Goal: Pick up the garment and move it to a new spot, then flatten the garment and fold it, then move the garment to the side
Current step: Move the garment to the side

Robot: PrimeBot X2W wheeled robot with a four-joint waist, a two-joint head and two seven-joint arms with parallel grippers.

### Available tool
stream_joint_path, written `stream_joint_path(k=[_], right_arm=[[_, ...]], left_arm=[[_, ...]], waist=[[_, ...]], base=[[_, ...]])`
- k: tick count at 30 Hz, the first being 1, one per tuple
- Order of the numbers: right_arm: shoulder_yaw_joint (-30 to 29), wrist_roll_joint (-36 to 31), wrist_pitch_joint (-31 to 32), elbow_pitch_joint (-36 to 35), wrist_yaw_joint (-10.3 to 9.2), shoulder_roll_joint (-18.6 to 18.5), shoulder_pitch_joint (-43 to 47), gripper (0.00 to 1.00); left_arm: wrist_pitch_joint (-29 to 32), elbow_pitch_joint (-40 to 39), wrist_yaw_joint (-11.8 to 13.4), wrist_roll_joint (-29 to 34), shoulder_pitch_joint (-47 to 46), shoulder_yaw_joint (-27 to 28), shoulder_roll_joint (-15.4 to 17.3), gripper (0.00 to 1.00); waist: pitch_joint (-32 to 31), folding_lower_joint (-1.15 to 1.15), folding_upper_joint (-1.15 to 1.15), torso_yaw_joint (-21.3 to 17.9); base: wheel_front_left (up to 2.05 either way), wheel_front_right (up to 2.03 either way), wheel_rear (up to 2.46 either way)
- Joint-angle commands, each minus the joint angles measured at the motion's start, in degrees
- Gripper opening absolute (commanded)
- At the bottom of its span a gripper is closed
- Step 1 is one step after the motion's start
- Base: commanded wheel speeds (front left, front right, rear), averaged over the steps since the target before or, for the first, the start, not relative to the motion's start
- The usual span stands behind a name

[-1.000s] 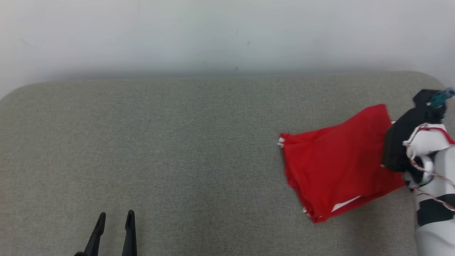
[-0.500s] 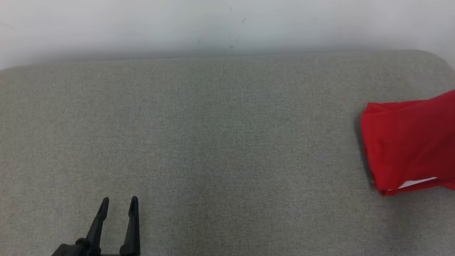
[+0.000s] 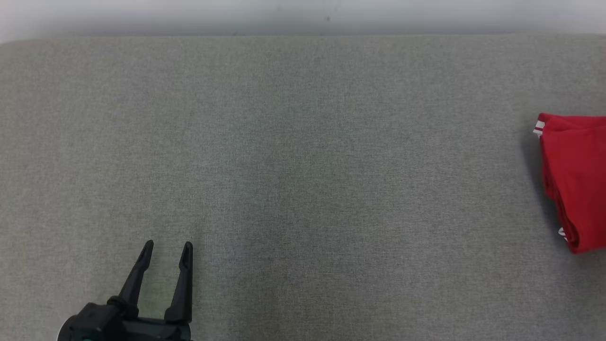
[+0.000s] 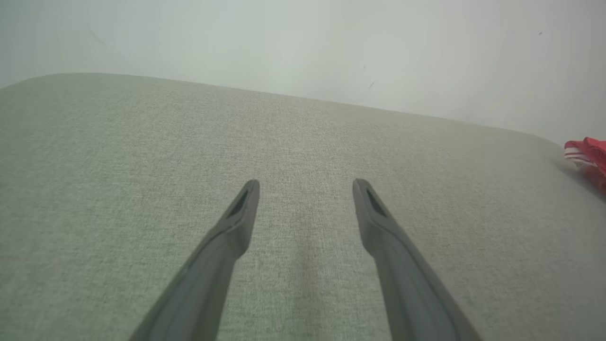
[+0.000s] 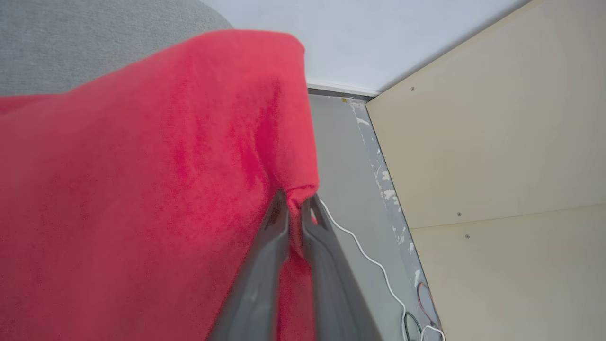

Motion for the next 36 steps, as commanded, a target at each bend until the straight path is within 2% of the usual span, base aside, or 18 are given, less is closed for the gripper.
stream_joint_path(k=[1, 2, 5, 8, 9, 15, 19, 20, 23, 28, 33, 36], right_arm=[[0.4, -0.3, -2.4, 0.3, -0.17, -0.8, 0.7, 0.25], [1.2, -0.5, -3.9, 0.4, -0.18, -1.1, 0.8, 1.00], [1.8, -1.0, -7.7, 0.9, -0.18, -1.7, 1.1, 1.00], [2.4, 0.0, -9.2, 1.6, -0.18, 0.0, 1.7, 1.00], [2.1, 0.3, -8.9, 1.5, -0.18, 1.2, 2.4, 1.00], [0.1, 3.2, -10.1, -3.1, -0.18, 7.2, 6.9, 1.00], [-1.3, 6.3, -14.0, -8.6, -0.18, 12.1, 12.0, 1.00], [-1.3, 6.3, -14.0, -8.6, -0.18, 12.1, 12.0, 1.00], [-1.7, 9.2, -18.8, -12.5, -0.17, 15.9, 16.2, 1.00], [1.8, 14.8, -28.5, -18.1, -0.17, 21.6, 23.8, 1.00], [10.2, 21.9, -36.7, -19.7, -0.11, 23.2, 30.3, 1.00], [14.3, 23.7, -40.7, -19.1, -0.11, 24.4, 32.3, 1.00]], left_arm=[[-0.2, 0.2, -0.1, 0.0, -1.1, -0.1, 0.4, 1.00], [-0.2, 0.0, -0.1, 0.2, -1.4, 0.0, 0.4, 1.00], [-0.2, -1.1, -0.1, 0.1, -1.6, 0.0, 0.3, 1.00], [-0.2, -3.7, 0.0, -0.1, -1.9, -0.4, 0.7, 1.00], [-0.2, -3.7, 0.0, 1.2, -0.8, -0.4, 1.1, 1.00], [-0.2, -5.6, 0.0, -0.3, 1.7, 0.0, 0.2, 1.00], [-0.2, -5.0, 0.2, 0.6, 3.5, 2.0, -1.0, 1.00], [-0.2, -5.0, 0.2, 0.6, 3.5, 2.0, -1.0, 1.00], [-0.2, -3.7, 0.1, 0.5, 5.1, 2.8, -2.0, 1.00], [-0.2, -2.0, 0.7, 1.5, 6.8, 4.8, -3.1, 1.00], [-0.2, -1.3, 1.0, 2.0, 7.0, 7.3, -4.3, 1.00], [-0.2, -0.8, 0.8, 1.7, 7.5, 8.6, -5.2, 1.00]], waist=[[1.3, -0.01, -0.01, 0.8], [1.4, -0.01, -0.01, 0.8], [1.3, -0.01, -0.01, 0.6], [0.4, -0.01, -0.01, 0.1], [-0.6, -0.01, -0.01, -0.2], [-4.8, -0.01, -0.01, -1.1], [-8.2, -0.01, -0.01, -1.8], [-8.2, -0.01, -0.01, -1.8], [-11.1, -0.01, -0.01, -2.2], [-15.4, -0.01, -0.01, -2.9], [-17.4, -0.01, -0.01, -3.0], [-18.5, -0.01, -0.01, -3.0]], base=[[0.00, 0.00, 0.00], [0.00, 0.00, 0.00], [0.00, 0.00, 0.00], [0.00, 0.00, 0.00], [0.00, 0.00, 0.00], [0.00, 0.00, 0.00], [0.00, 0.00, 0.00], [0.00, 0.00, 0.00], [0.00, 0.00, 0.00], [0.00, 0.00, 0.00], [0.00, 0.00, 0.00], [0.00, 0.00, 0.00]])
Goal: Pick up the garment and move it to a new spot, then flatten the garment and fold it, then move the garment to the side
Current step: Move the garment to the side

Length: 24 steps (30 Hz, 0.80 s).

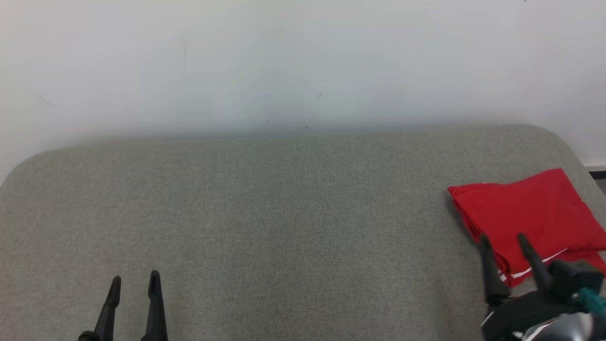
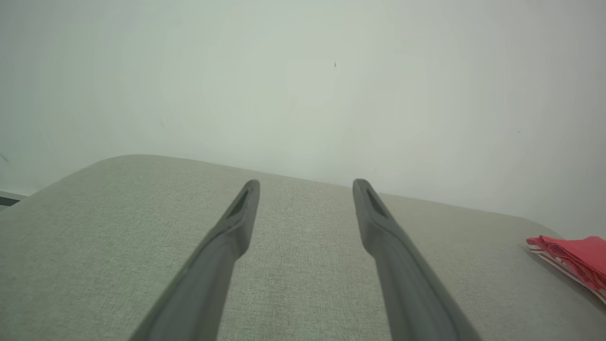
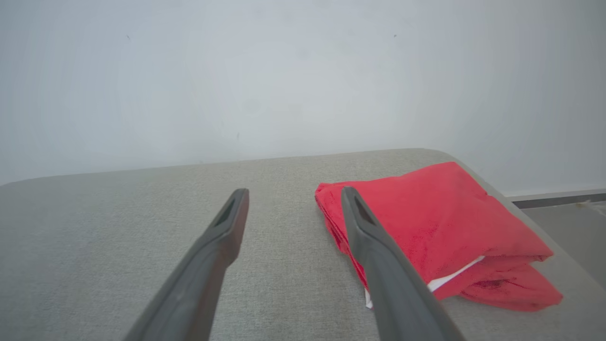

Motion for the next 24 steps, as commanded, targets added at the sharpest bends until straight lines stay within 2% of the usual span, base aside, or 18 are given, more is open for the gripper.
stream_joint_path(k=[1, 5, 10, 24], right_arm=[[1.1, 0.5, -1.3, 0.4, -0.01, 0.4, 0.7, 1.00], [5.2, 2.1, -5.5, 2.1, -0.01, 1.8, 2.0, 1.00], [8.6, 1.9, -7.5, 5.1, -0.01, 2.8, 3.0, 1.00], [9.1, -0.4, -9.4, 9.5, -0.01, 3.6, 1.4, 1.00]], left_arm=[[-0.2, 0.1, -0.1, 0.3, 1.1, 0.6, -0.4, 1.00], [-0.2, 0.5, -0.3, 1.2, 1.2, 2.6, -0.9, 1.00], [-0.2, 2.4, -0.5, 1.7, 1.9, 2.7, -1.5, 1.00], [-0.2, 7.4, -0.9, 1.6, 1.5, 2.5, -2.0, 1.00]], waist=[[-1.5, 0.02, 0.01, -0.3], [-2.6, 0.02, 0.01, 0.4], [-3.3, 0.02, 0.01, 1.5], [-3.3, 0.02, 0.01, 2.2]], base=[[0.00, 0.00, 0.00], [0.00, 0.00, 0.00], [0.00, 0.00, 0.00], [0.00, 0.00, 0.00]])
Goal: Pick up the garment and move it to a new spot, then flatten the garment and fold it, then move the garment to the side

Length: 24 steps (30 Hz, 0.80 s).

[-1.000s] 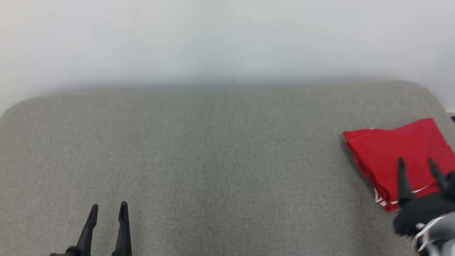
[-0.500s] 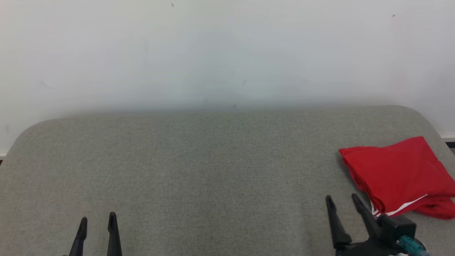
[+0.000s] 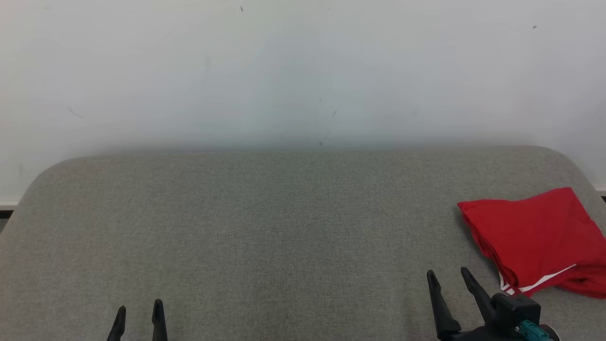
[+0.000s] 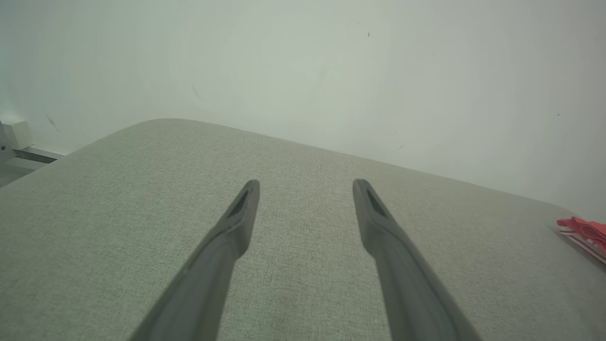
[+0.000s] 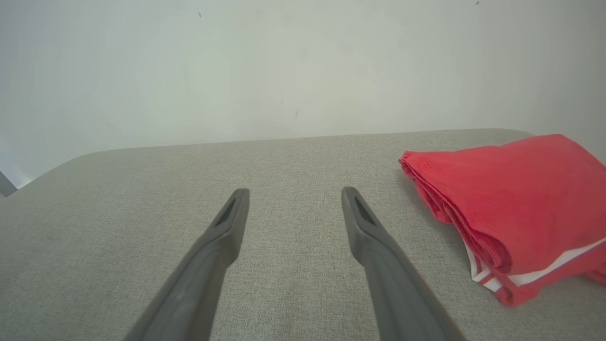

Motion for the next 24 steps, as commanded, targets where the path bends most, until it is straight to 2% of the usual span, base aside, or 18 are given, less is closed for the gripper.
stream_joint_path(k=[1, 24], right_arm=[[0.0, -0.4, -0.3, 0.2, 0.00, 0.1, -0.8, 1.00], [0.6, 1.5, -0.9, 1.5, 0.00, 0.2, -1.7, 1.00]], left_arm=[[-0.2, 0.1, 0.0, 0.0, 0.1, 0.3, -0.2, 1.00], [-0.2, -0.3, -0.1, -1.5, -0.5, -1.0, 0.9, 1.00]], waist=[[0.1, 0.00, 0.00, -0.1], [0.6, 0.00, 0.00, -0.2]], base=[[0.00, 0.00, 0.00], [0.00, 0.00, 0.00]])
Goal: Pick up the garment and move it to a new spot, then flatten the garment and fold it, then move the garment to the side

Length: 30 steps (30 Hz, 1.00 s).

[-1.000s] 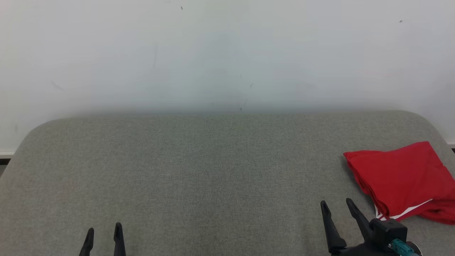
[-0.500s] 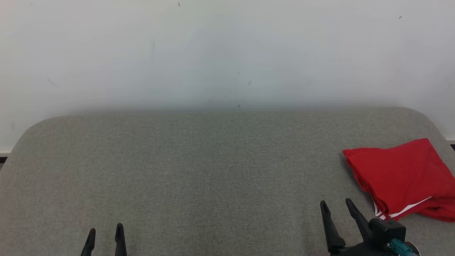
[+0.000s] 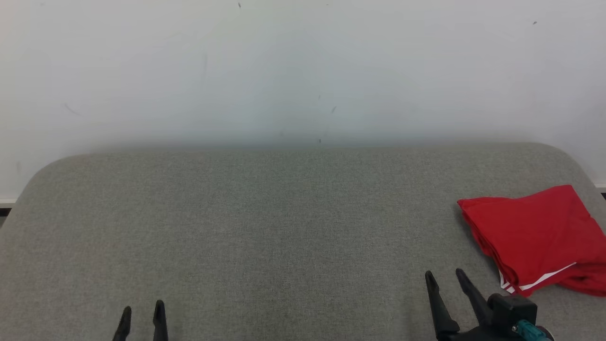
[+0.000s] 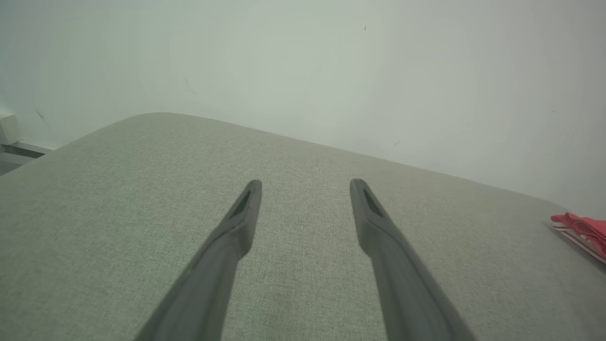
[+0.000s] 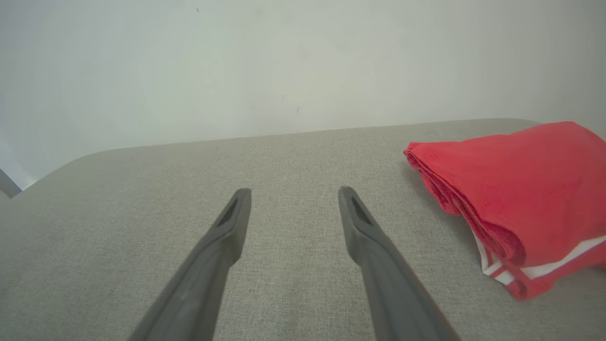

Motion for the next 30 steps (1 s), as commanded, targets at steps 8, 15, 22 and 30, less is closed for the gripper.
stream_joint_path(k=[8, 15, 22, 30], right_arm=[[-0.4, 3.5, 0.5, 2.4, 0.00, 0.0, 1.4, 0.00], [-1.1, 11.3, 1.2, 1.7, 0.00, 0.0, 1.0, 0.00], [-1.9, 19.4, 2.0, 1.1, 0.01, 0.0, 0.5, 0.00], [-2.5, 25.8, 2.6, 0.6, 0.01, 0.0, 0.2, 0.00]], left_arm=[[1.3, 2.6, 0.0, -3.0, 0.1, 0.3, -0.4, 0.00], [3.7, 2.6, 0.0, -9.9, -1.1, 0.9, -0.5, 0.00], [6.1, 2.7, 0.0, -17.1, -2.4, 1.5, -0.6, 0.00], [8.1, 2.7, 0.0, -22.9, -3.4, 2.0, -0.7, 0.00]], waist=[[0.1, 0.00, 0.00, 0.0], [0.4, 0.00, 0.00, 0.0], [0.7, 0.00, 0.00, 0.0], [0.9, 0.00, 0.00, 0.0]], base=[[0.00, 0.00, 0.00], [0.00, 0.00, 0.00], [0.00, 0.00, 0.00], [0.00, 0.00, 0.00]])
